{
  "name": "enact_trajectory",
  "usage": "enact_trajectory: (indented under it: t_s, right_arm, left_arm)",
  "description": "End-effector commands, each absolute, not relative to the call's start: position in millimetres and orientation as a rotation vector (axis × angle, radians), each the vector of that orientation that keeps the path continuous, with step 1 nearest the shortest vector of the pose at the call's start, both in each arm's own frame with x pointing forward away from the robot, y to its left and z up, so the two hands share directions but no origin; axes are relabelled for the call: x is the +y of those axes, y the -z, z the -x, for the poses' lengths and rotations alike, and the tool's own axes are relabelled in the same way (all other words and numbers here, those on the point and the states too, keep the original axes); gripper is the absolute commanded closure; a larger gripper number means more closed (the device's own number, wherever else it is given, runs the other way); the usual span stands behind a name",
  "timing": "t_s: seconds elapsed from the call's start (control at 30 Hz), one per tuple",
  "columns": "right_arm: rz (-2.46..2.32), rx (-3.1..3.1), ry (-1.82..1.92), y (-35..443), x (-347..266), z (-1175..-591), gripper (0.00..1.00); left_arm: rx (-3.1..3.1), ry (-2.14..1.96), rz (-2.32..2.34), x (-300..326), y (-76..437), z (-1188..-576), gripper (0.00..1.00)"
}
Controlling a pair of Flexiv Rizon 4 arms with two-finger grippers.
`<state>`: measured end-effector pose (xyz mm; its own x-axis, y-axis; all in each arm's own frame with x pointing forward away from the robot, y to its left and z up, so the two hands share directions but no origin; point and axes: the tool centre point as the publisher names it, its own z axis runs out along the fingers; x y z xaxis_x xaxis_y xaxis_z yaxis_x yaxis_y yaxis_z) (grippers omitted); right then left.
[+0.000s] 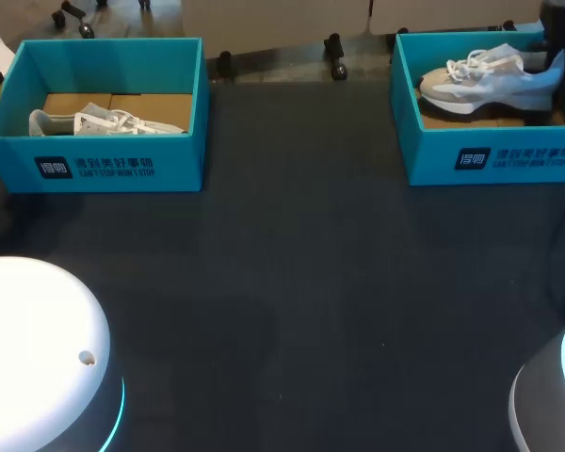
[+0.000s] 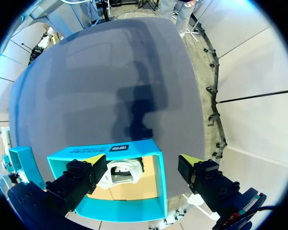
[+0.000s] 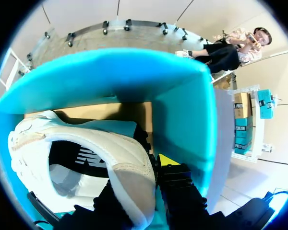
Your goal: Take the shoe out of the shoebox, open the shoe tongue, remove and reinsert the insole, then place the shoe into the shoebox
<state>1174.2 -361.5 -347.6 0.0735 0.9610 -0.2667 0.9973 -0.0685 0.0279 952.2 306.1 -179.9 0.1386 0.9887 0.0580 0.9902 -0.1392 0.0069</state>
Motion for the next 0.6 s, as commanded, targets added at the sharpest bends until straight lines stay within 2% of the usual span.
enact_trajectory:
  t_s: [0.03,0.6]
  right_arm:
    - [-2.127,1.977,0.256,326.5,-362.0,-1165.2,1.00]
    - [-2.095,1.903,0.165,266.1,-358.5,-1161.4,1.00]
  left_arm:
    - [-2.039,0.079,2.346,306.1,179.6,-951.1,0.00]
    - [-2.039,0.079,2.346,306.1,179.6,-951.1,0.00]
